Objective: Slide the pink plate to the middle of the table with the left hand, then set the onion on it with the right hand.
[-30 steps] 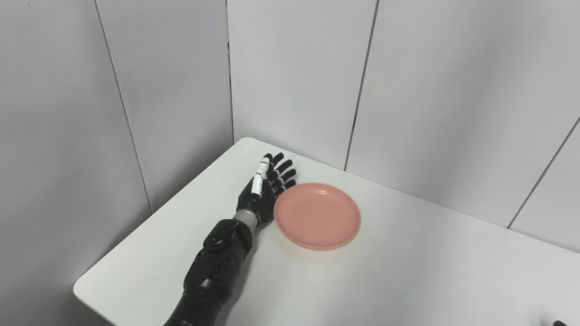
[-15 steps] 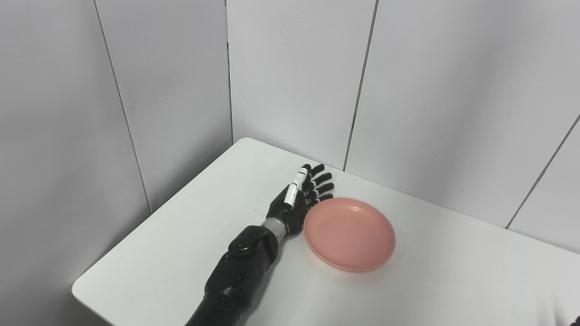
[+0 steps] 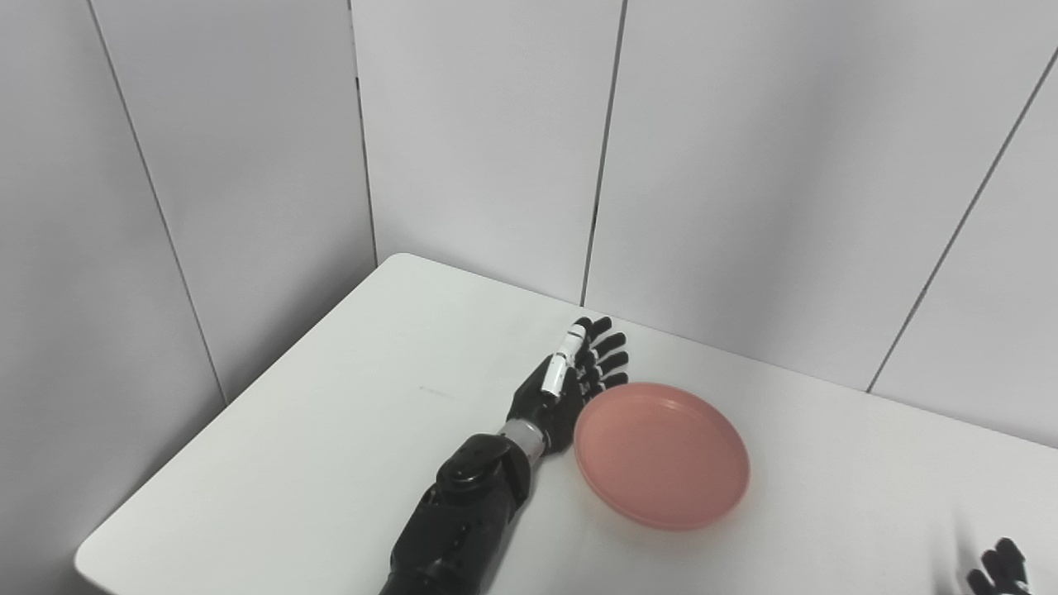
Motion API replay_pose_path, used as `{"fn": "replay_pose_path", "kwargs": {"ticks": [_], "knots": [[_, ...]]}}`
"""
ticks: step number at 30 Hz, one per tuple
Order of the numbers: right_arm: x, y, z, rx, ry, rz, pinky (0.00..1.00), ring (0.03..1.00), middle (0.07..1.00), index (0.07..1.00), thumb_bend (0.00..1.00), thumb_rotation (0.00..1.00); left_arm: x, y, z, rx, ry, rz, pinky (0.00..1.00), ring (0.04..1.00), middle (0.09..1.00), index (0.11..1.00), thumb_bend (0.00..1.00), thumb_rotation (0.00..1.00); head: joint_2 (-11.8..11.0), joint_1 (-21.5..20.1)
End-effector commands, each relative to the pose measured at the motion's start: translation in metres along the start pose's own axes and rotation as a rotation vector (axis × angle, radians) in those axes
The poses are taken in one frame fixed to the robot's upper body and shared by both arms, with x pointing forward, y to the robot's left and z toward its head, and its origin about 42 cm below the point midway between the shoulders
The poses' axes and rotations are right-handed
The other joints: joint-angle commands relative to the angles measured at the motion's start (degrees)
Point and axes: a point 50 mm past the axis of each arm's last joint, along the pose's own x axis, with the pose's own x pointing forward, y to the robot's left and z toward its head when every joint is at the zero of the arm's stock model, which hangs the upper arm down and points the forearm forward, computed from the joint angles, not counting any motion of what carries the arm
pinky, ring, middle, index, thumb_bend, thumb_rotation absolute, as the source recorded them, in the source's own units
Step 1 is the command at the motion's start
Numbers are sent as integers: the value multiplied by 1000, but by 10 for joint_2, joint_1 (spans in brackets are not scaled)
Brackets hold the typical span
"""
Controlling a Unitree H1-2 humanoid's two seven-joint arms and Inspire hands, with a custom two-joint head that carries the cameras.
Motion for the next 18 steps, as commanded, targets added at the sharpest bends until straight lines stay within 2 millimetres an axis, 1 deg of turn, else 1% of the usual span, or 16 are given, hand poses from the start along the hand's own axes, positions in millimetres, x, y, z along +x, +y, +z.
{"fn": "replay_pose_path", "kwargs": {"ticks": [1,5,7,11,14,15,16,17,18], "knots": [[0,3,15,2,-55,1,1000,1000,1000,1000,71,1000,-4,-6,-24,11,116,17,942,953,959,956,365,1000,0,-1],[-2,7,17,6,-63,0,1000,1000,1000,1000,49,1000,-5,-16,-30,21,130,8,941,948,953,950,376,1000,5,-17],[-3,9,19,4,-70,2,1000,1000,1000,1000,41,1000,-6,-21,-32,0,131,15,942,947,952,950,374,1000,10,-32],[-7,12,24,6,-76,7,1000,1000,1000,1000,20,1000,-9,-28,-38,-29,130,19,937,943,946,948,360,1000,20,-49],[-9,13,25,3,-76,4,1000,1000,1000,1000,26,1000,-13,-31,-41,-31,128,28,917,932,939,943,365,1000,26,-62],[-10,14,25,4,-79,2,1000,1000,1000,1000,28,1000,-14,-32,-41,-29,126,33,913,930,938,941,366,1000,33,-74],[-11,14,26,4,-80,1,1000,1000,1000,1000,33,1000,-15,-33,-41,-28,124,37,920,933,941,945,366,1000,33,-74],[-11,15,26,4,-83,3,1000,999,1000,1000,35,1000,-17,-33,-41,-24,123,40,924,935,943,947,366,1000,43,-95],[-12,16,26,5,-85,5,1000,995,1000,1000,50,1000,-18,-33,-41,-22,122,42,926,938,945,950,368,1000,43,-95]]}}
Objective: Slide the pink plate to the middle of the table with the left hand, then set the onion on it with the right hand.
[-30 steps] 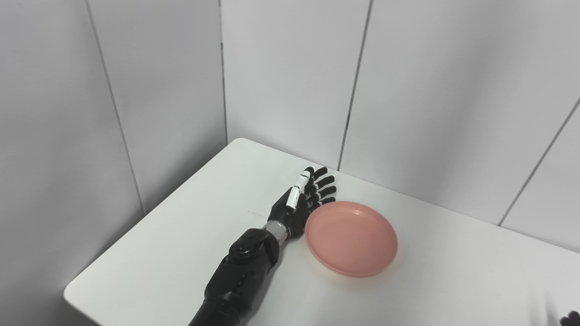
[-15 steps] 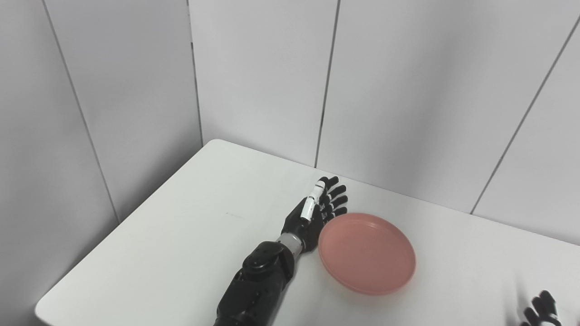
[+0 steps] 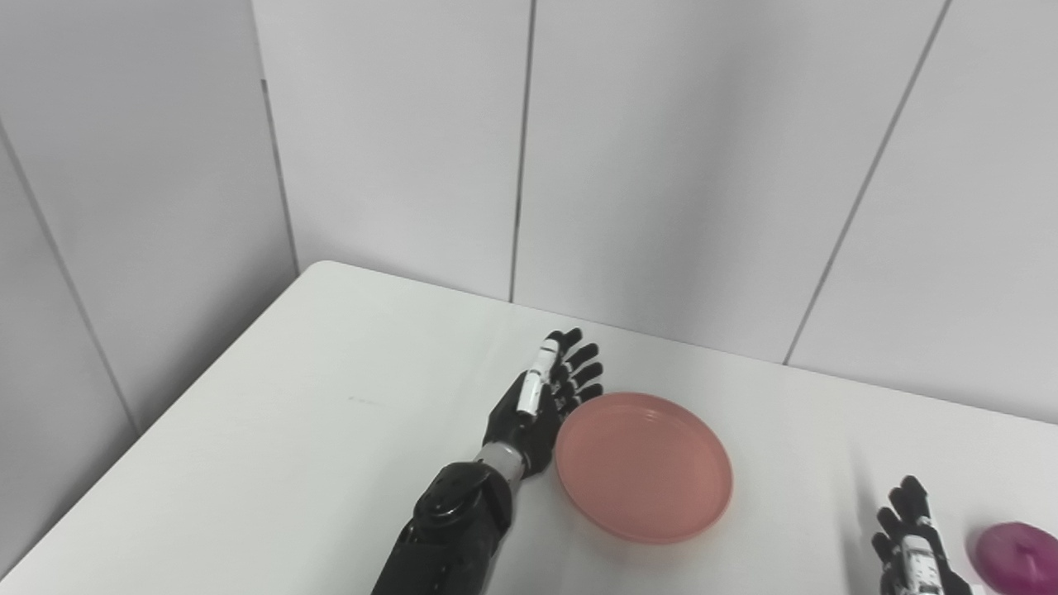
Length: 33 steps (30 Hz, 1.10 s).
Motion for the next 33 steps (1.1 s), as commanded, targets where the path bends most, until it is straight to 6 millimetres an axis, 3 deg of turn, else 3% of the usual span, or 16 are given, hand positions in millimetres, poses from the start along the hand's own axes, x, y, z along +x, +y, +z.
{"fn": "replay_pose_path", "kwargs": {"ticks": [1,9,19,33], "knots": [[-1,3,13,1,-45,6,1000,994,1000,1000,55,1000,-10,9,-22,7,109,58,927,939,946,951,368,1000,10,-23],[2,11,6,-1,-31,5,1000,978,992,1000,156,1000,-20,7,-21,6,98,58,945,950,955,955,378,1000,35,-88],[10,24,1,-14,-34,2,991,960,977,988,189,1000,-27,1,-18,-26,111,36,944,950,956,958,368,1000,70,-187],[15,35,2,-22,-31,-18,977,931,953,960,235,1000,-32,-6,-12,-41,112,-6,950,955,960,956,373,1000,85,-237]]}}
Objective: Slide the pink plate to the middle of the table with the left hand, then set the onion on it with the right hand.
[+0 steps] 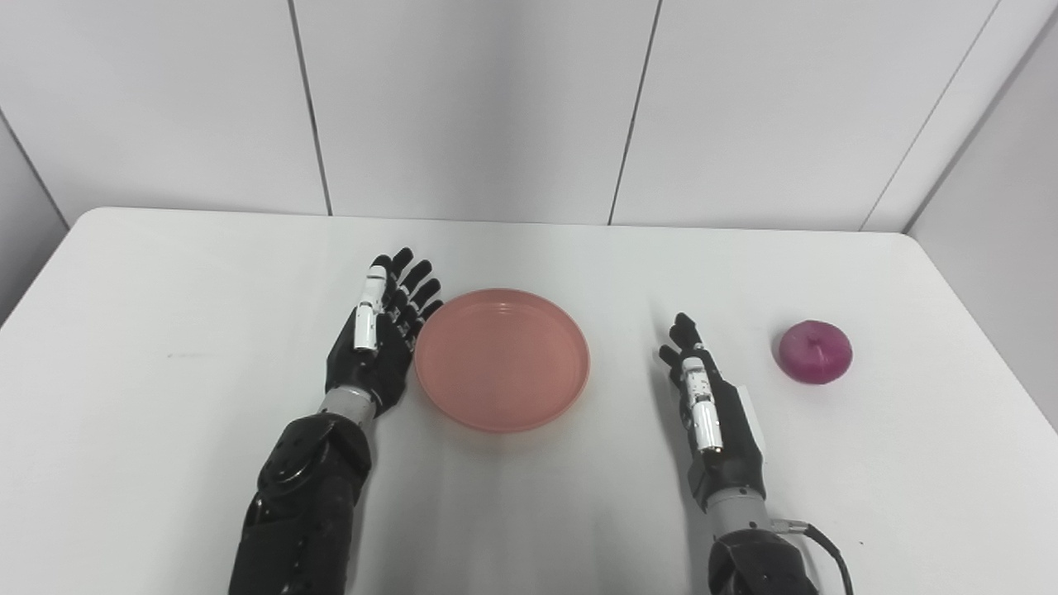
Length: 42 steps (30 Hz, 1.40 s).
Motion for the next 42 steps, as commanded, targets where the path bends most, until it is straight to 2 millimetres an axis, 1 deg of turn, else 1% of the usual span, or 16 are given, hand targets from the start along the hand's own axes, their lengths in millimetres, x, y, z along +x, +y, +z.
{"fn": "replay_pose_path", "kwargs": {"ticks": [1,8,14,23,28,34,41,42], "knots": [[6,4,16,11,-76,-11,974,930,952,960,235,1000,-7,-2,-13,-18,73,4,948,954,959,954,374,1000,1,-1],[5,6,17,10,-72,-20,970,924,945,955,237,1000,-17,-11,-15,-3,78,-25,935,948,953,947,382,1000,1,-5],[5,6,17,9,-71,-19,970,924,944,954,237,1000,-23,-14,-20,14,90,-44,934,944,948,944,385,1000,3,-10],[6,5,18,6,-72,-18,977,927,949,958,239,1000,-23,-16,-24,9,107,-58,941,949,952,944,389,1000,3,-5],[7,3,19,-10,-83,-18,987,935,956,964,258,1000,-22,-13,-26,11,109,-54,954,957,961,957,383,1000,1,-12],[8,-6,27,-23,-109,-19,981,943,964,967,251,1000,-22,-14,-27,1,108,-39,946,950,951,945,387,1000,0,-23],[10,-19,50,-98,-161,-49,972,954,974,974,278,1000,-21,-14,-29,4,112,-30,946,950,949,947,386,1000,-4,-44],[10,-20,54,-117,-165,-51,972,981,978,967,345,1000,-21,-13,-29,4,112,-29,943,949,948,947,387,1000,-4,-44]]}}
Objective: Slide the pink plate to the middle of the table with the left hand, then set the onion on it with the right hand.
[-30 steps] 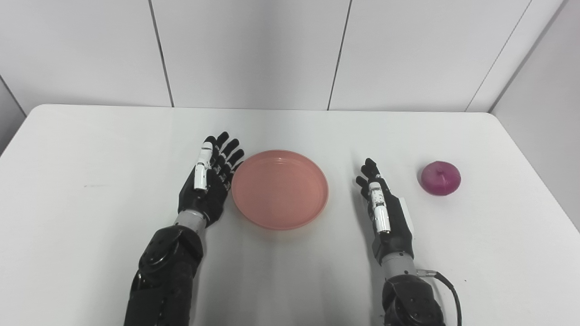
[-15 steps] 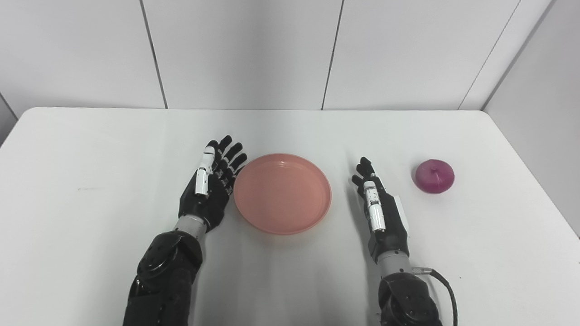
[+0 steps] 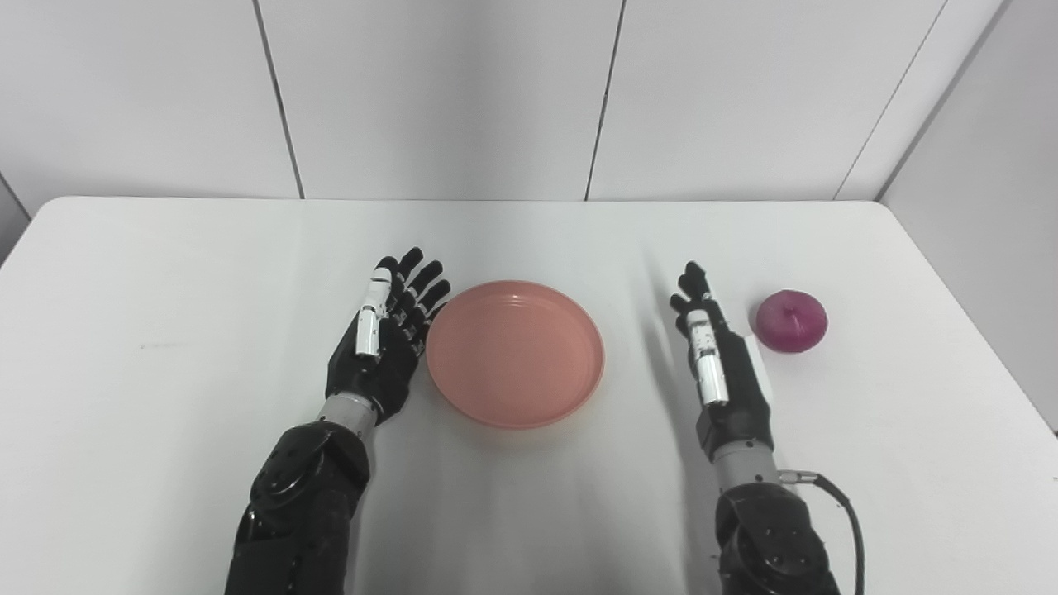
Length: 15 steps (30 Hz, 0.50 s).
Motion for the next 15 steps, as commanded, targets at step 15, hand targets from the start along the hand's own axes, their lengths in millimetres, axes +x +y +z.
{"fn": "replay_pose_path", "kwargs": {"ticks": [15], "knots": [[21,-38,72,-333,-238,-68,855,909,928,932,567,768,-2,12,-19,-7,69,35,943,948,950,948,397,1000,-11,-40]]}}
